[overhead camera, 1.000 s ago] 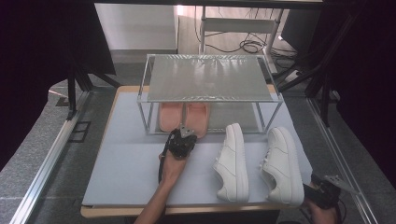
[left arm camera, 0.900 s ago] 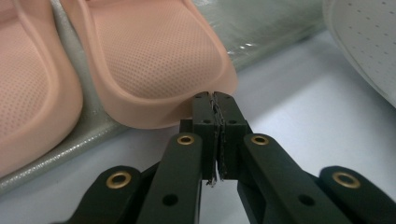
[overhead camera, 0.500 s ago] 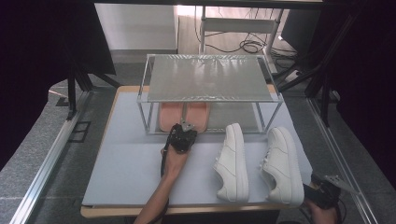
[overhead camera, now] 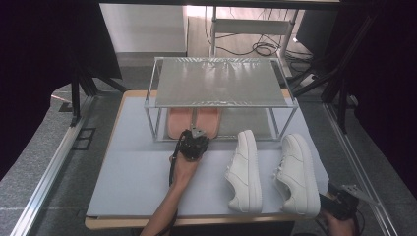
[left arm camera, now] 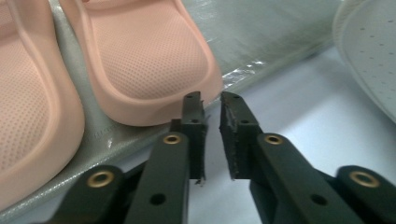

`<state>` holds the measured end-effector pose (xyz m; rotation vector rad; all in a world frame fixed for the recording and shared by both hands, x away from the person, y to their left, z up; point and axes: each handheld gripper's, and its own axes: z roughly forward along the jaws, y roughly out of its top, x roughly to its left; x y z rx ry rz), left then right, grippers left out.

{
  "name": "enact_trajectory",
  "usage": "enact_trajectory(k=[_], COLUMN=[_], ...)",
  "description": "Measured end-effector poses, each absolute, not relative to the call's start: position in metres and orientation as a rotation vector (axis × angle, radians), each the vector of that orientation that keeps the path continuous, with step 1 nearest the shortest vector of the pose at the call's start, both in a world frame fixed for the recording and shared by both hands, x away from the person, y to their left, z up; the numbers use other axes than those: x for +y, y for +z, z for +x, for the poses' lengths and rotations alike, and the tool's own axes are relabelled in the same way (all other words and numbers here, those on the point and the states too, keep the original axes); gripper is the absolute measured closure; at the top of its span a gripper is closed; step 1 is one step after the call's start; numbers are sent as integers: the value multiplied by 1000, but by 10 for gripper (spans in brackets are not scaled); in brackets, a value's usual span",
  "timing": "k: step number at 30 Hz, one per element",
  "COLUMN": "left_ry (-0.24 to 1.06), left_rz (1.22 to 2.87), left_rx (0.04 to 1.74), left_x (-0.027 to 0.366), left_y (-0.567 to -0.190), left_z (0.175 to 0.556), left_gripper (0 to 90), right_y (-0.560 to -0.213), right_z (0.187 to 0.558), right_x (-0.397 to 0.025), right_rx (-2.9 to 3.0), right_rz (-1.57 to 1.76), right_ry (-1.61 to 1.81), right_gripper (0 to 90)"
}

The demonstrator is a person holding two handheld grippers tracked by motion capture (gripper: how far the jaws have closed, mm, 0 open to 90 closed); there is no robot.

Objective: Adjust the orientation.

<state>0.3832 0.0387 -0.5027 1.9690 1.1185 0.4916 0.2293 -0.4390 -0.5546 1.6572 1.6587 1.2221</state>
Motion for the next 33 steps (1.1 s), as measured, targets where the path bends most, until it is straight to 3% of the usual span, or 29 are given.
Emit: enact_trajectory(k=[7, 19, 25, 33], left_ry=[490, 449, 439, 432], left_rz=[1973, 1989, 1984, 1996], left_rx=[1121, 1078, 1069, 1069], left_x=[42, 54, 62, 74], left_y=[-497, -490, -490, -493], left_z=[374, 353, 342, 326], left_gripper=[544, 215, 153, 138], right_y=[-554, -554, -554, -551], right_z=[229, 229, 229, 229], right_x=[-439, -439, -439, -439], right_rx=[1659, 1661, 1662, 1671], right_rz=[1658, 1662, 1662, 1676], right_ry=[1221, 1220, 1218, 1196], right_gripper=[127, 128, 130, 147])
